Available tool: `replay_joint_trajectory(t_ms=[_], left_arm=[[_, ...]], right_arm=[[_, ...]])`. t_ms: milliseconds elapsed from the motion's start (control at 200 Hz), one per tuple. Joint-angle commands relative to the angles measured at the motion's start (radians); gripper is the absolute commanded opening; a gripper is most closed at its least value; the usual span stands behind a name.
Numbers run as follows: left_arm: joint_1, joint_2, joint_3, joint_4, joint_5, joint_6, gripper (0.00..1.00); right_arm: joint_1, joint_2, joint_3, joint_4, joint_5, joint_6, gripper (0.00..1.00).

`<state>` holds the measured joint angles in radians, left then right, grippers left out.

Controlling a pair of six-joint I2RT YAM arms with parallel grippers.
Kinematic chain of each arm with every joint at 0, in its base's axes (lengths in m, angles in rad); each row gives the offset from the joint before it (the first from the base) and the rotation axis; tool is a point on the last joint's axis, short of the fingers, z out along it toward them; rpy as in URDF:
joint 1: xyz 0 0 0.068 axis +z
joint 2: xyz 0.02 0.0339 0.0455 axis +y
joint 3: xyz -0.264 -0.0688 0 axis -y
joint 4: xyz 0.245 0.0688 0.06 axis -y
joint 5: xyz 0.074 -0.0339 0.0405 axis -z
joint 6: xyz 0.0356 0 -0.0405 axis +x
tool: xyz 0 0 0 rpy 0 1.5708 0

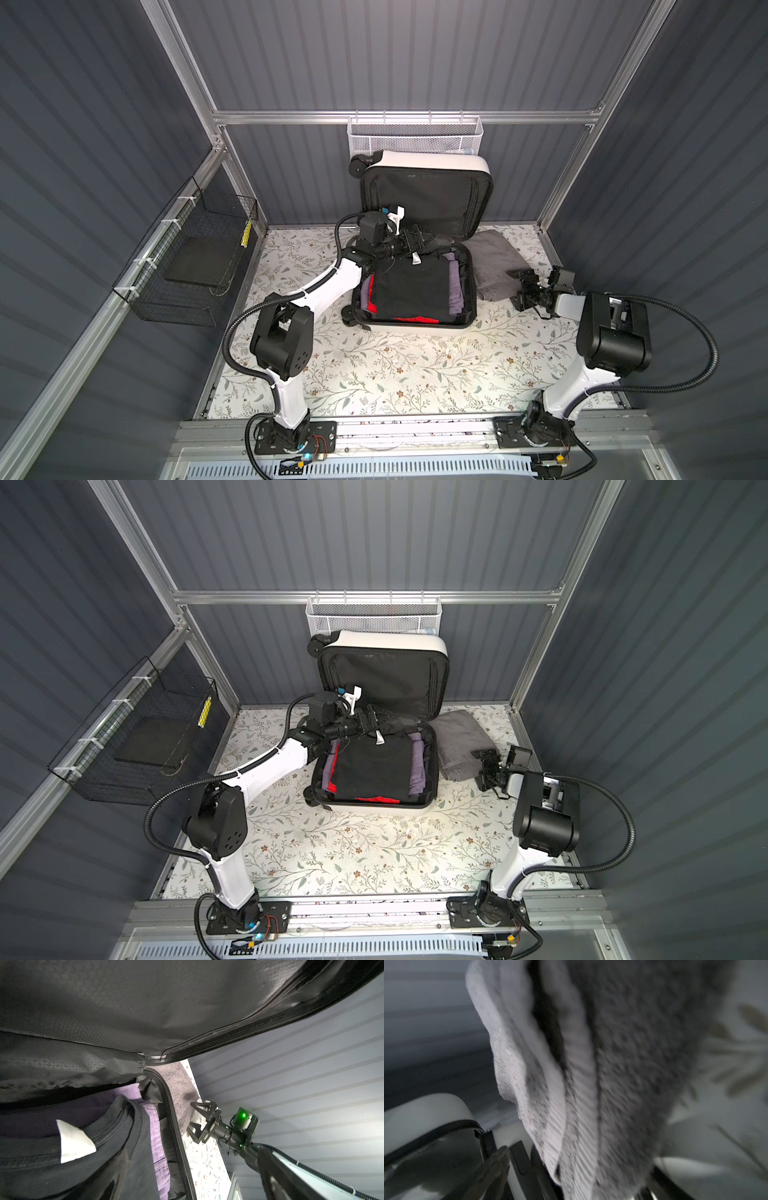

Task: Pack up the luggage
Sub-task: 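Grasp the grey towel with the right gripper while the left holds the shirt, then lift the grey towel with the right gripper and carry it over the suitcase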

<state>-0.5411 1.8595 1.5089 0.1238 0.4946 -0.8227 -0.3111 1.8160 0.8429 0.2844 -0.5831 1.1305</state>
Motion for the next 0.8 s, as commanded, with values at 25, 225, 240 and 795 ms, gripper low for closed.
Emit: replay_joint_trajectory(t_ms=[25, 225, 240, 795], left_arm=[[-0.003, 0.017, 0.045, -0.029, -0.008, -0.003, 1.00], [-0.003, 0.015, 0.047, -0.039, -0.007, -0.003, 1.00], [-0.003, 0.013, 0.046, -0.041, -0.007, -0.004, 1.00], [0.016, -0.027, 0.083, -0.119, -0.022, 0.037, 1.00]], right_arm=[[0.018, 0.088, 0.045, -0.019, 0.064, 0.028, 0.73], [0.021, 0.119, 0.066, 0.018, 0.045, 0.023, 0.27], [0.020, 0.118, 0.067, 0.020, 0.042, 0.021, 0.23], [-0.019, -0.307, 0.135, -0.243, 0.062, -0.107, 0.00]])
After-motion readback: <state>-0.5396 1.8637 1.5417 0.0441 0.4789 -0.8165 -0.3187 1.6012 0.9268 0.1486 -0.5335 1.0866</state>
